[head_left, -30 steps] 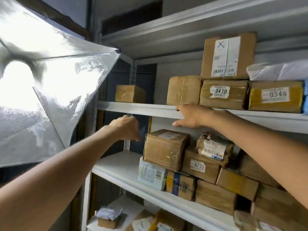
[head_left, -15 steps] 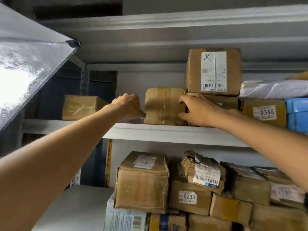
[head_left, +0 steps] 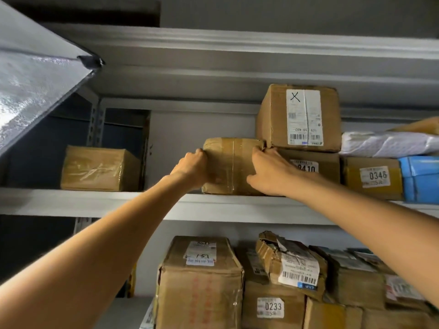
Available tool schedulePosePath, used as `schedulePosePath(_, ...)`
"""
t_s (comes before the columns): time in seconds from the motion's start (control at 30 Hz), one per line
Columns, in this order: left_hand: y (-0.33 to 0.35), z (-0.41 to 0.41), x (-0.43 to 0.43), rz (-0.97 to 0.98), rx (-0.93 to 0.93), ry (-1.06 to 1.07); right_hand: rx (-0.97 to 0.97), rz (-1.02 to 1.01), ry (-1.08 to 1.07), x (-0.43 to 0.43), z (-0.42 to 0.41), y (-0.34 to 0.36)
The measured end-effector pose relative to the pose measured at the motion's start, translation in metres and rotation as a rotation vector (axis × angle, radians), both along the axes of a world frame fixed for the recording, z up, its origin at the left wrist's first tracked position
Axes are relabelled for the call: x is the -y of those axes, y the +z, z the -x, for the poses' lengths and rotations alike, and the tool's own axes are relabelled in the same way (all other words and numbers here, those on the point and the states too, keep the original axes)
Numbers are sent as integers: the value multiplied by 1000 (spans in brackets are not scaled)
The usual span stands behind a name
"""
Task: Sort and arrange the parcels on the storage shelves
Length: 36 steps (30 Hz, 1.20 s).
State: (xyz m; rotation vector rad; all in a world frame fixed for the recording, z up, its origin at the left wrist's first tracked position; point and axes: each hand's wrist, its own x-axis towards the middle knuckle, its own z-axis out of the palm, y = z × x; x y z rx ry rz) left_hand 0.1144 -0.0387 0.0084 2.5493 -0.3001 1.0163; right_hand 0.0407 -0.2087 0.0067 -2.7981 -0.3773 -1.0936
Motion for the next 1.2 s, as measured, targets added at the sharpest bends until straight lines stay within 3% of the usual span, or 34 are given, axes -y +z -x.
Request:
schedulePosePath(0.17,-3,-11,-1,169,30,-76,-23,-144,13,-9,-11,-6)
schedulePosePath(0.37,-4,-14,-3,246,33,-134,139,-478,107,-18,-25,-20)
schedulePosePath(0.5,-2,-18,-5,252,34,-133,160,-585,145,-28,-35,-19)
schedulePosePath(0.7,-1,-23,-21,303,-55,-112,142,-515,124,-29,-36,-12)
schedulePosePath(0.9,-8,-14,-10,313,-31,-121,48,-536,-21,-44,-34,-4)
schedulePosePath(1.2,-20,18,-39,422,80,-235,50,-587,107,-51,-25,0)
